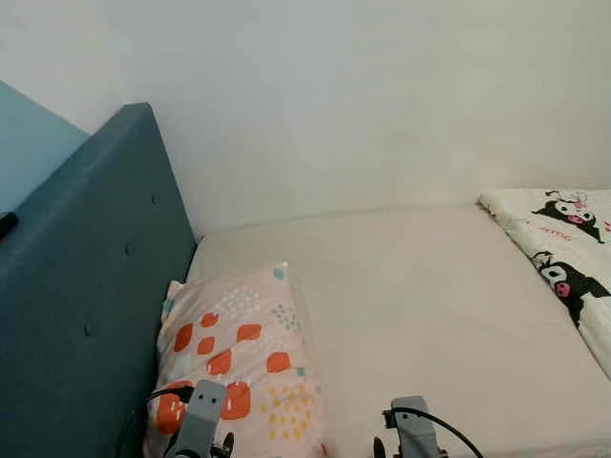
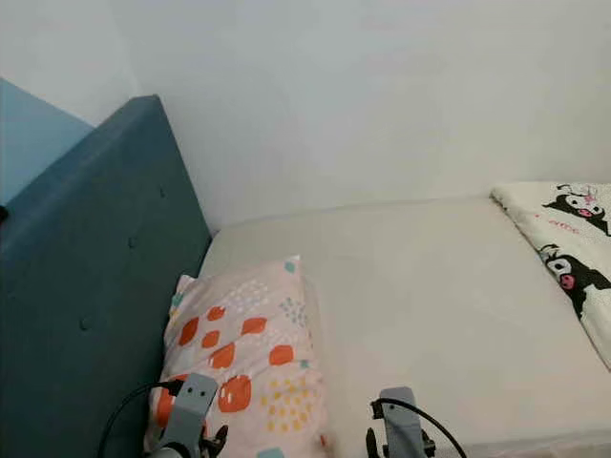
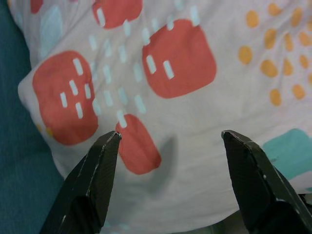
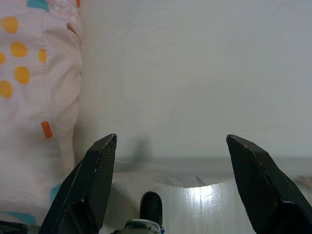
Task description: Clean up the room
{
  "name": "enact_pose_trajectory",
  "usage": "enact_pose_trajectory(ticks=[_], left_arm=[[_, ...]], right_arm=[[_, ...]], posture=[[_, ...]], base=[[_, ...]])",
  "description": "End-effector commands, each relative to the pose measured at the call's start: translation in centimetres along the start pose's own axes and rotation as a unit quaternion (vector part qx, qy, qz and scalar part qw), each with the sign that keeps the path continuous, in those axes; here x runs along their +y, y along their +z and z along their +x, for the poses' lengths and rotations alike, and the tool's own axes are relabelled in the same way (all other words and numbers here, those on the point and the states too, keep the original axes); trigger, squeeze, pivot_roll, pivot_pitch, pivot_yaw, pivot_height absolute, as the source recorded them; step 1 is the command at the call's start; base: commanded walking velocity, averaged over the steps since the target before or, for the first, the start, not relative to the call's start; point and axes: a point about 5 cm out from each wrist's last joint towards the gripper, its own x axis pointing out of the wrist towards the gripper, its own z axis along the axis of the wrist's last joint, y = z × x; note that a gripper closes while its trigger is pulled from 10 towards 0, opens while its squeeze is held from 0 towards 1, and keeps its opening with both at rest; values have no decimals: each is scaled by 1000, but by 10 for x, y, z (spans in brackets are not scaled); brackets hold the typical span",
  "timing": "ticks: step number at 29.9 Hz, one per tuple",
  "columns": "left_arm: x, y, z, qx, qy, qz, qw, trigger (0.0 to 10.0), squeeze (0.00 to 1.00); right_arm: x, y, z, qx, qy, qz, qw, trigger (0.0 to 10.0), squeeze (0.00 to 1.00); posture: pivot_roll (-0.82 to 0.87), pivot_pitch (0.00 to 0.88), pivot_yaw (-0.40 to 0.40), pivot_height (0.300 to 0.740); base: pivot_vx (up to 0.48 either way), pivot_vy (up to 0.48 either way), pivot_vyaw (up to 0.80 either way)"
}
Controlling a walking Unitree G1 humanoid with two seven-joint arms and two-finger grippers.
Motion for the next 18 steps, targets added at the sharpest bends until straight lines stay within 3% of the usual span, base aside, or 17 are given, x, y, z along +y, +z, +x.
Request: enact_pose_trajectory(ticks=[1, 16, 18], left_arm=[[1, 2, 0, -11, -7, 9, 1000, 10000, 0], [3, 10, 0, -45, -3, -4, 999, 10000, 0], [3, 11, -1, -50, -3, -6, 999, 10000, 0]], right_arm=[[6, 4, 1, -11, 11, 8, 1000, 10000, 0], [6, 19, 5, -48, 14, 19, 999, 10000, 0], [6, 20, 4, -50, 15, 21, 998, 10000, 0]], posture=[[-17, 0, 47, 740], [-17, 6, 41, 740], [-15, 11, 44, 740]], base=[[0, 0, 0], [0, 0, 0], [0, -394, 0]])
